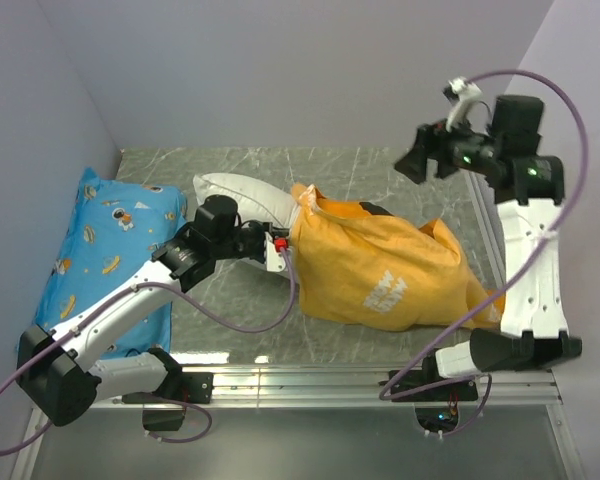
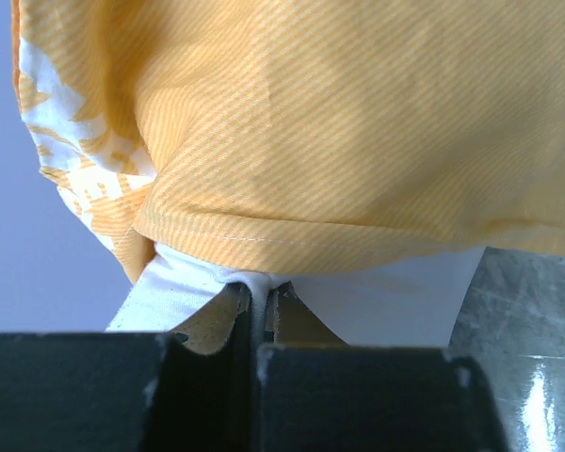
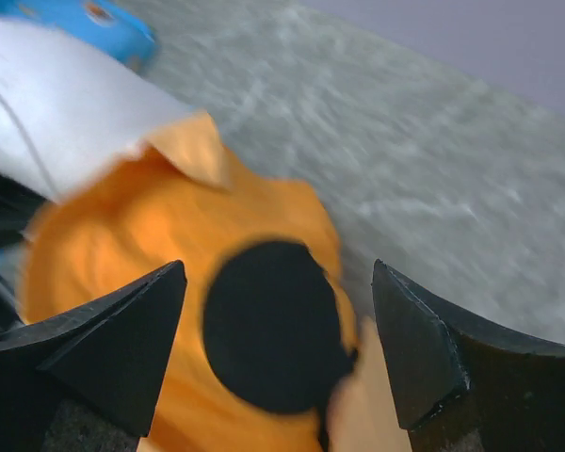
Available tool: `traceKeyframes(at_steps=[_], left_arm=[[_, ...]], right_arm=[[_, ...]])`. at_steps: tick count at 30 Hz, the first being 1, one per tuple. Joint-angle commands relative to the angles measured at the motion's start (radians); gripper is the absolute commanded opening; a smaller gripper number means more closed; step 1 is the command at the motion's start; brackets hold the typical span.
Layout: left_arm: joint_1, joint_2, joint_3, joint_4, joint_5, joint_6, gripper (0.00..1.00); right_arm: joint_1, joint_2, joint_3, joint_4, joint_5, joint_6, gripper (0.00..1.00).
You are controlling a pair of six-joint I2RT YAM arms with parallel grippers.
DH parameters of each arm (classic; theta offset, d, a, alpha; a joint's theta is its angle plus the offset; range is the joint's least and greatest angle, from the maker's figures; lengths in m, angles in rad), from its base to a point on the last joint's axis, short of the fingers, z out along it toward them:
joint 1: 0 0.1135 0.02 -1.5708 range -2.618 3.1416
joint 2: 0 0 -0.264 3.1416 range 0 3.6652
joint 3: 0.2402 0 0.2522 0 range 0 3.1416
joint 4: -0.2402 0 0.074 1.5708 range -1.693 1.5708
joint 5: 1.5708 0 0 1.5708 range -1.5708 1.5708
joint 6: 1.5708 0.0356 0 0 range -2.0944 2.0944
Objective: Put the pillow into the pillowcase
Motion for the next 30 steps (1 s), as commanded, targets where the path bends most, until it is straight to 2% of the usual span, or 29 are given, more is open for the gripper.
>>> traceKeyframes(at_steps=[1, 2, 5, 8, 13, 14, 15, 17, 18, 19, 21, 22, 23, 26, 29, 30], left_arm=[[0.009, -0.024, -0.010, 0.059, -0.004, -0.062, 0.00], [0.009, -0.013, -0.003, 0.059, -0.024, -0.094, 0.00], [0.012, 0.034, 0.042, 0.059, -0.177, -0.225, 0.00], [0.017, 0.051, 0.057, 0.081, -0.312, -0.311, 0.00], [0.021, -0.024, 0.011, 0.050, -0.306, -0.285, 0.00], [0.021, -0.027, 0.005, 0.046, -0.325, -0.292, 0.00], [0.015, -0.024, 0.013, 0.026, -0.337, -0.318, 0.00], [0.014, -0.007, 0.025, -0.031, -0.360, -0.363, 0.00], [0.006, -0.009, 0.013, -0.033, -0.375, -0.404, 0.00], [-0.008, -0.022, -0.006, -0.033, -0.394, -0.418, 0.00], [-0.081, -0.050, -0.068, -0.037, -0.473, -0.441, 0.00], [-0.106, -0.061, -0.094, -0.040, -0.490, -0.447, 0.00], [-0.159, -0.071, -0.121, -0.057, -0.503, -0.449, 0.00], [-0.225, -0.078, -0.223, -0.056, -0.578, -0.454, 0.00], [-0.233, -0.007, -0.273, -0.004, -0.651, -0.460, 0.00], [-0.232, 0.040, -0.273, 0.059, -0.696, -0.446, 0.00]], right_arm=[[-0.098, -0.075, -0.078, -0.283, 0.030, -0.300, 0.87], [-0.163, -0.072, -0.076, -0.319, 0.012, -0.324, 0.87], [-0.216, -0.055, -0.047, -0.437, -0.086, -0.374, 0.87], [-0.196, -0.090, -0.107, -0.497, -0.162, -0.437, 0.90], [-0.085, -0.158, -0.379, -0.495, -0.073, -0.502, 0.92], [-0.074, -0.156, -0.421, -0.497, -0.068, -0.491, 0.89], [-0.063, -0.156, -0.461, -0.497, -0.097, -0.483, 0.76], [-0.046, -0.150, -0.547, -0.486, -0.125, -0.494, 0.60], [-0.043, -0.152, -0.564, -0.444, -0.129, -0.470, 0.38], [-0.002, -0.155, -0.591, -0.313, -0.110, -0.369, 0.26], [0.037, -0.158, -0.618, -0.169, -0.055, -0.219, 0.00], [0.078, -0.156, -0.622, -0.036, 0.012, -0.185, 0.00], [0.100, -0.153, -0.625, 0.017, 0.040, -0.160, 0.00], [0.188, -0.103, -0.613, 0.173, 0.120, -0.100, 0.00], [0.274, -0.011, -0.555, 0.331, 0.192, -0.069, 0.00], [0.287, 0.052, -0.493, 0.363, 0.203, -0.056, 0.00]])
